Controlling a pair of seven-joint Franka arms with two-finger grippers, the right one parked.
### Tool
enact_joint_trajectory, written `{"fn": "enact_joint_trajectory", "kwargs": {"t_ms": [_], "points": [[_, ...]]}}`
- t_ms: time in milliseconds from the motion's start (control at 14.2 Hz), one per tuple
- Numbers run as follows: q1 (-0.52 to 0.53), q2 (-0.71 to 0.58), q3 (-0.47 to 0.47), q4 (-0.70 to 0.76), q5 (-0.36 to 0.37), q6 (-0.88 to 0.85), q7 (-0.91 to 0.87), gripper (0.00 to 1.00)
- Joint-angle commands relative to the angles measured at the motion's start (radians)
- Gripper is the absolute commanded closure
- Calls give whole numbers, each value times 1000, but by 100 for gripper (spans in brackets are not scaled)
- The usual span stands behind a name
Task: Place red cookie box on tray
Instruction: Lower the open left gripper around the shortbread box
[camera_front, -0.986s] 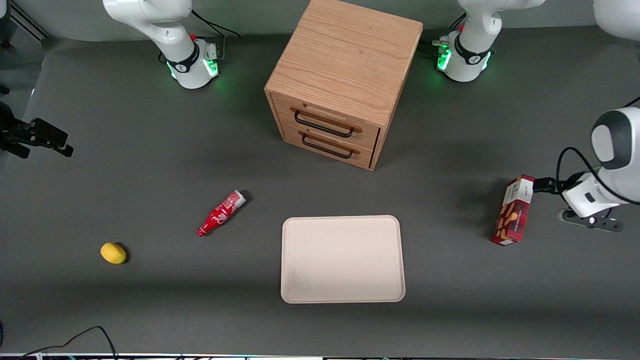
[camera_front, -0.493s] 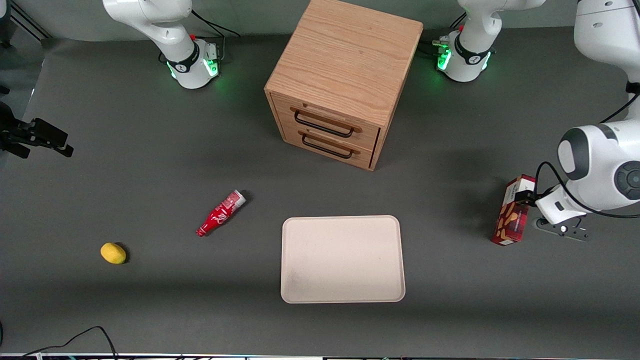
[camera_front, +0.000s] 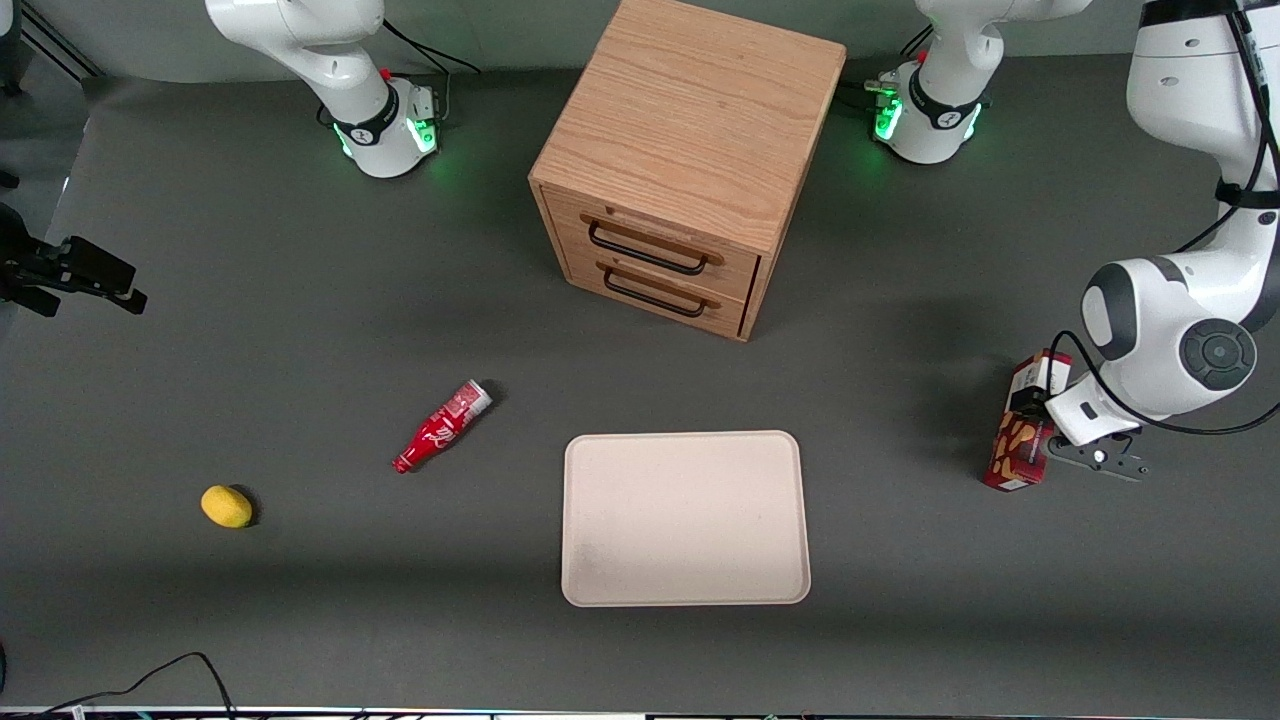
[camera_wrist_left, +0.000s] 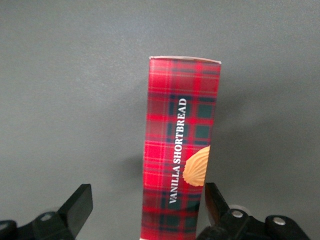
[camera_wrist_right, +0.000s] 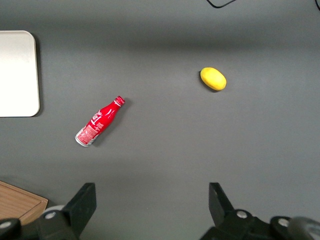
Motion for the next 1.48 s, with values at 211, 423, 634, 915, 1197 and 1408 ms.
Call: {"fn": "enact_joint_trajectory", "kwargs": {"t_ms": [211,423,634,915,1197,1408], "points": [[-7,1,1,-49,-32,81,18,0],[-7,1,1,-49,-33,81,18,1],[-8,1,1,-49,-33,81,18,3],[-10,0,1,-49,-32,80,18,77],[-10,-2,-8,-47,-33,77,18,100],[-10,-13,-8,-44,-32,60,18,100]]}}
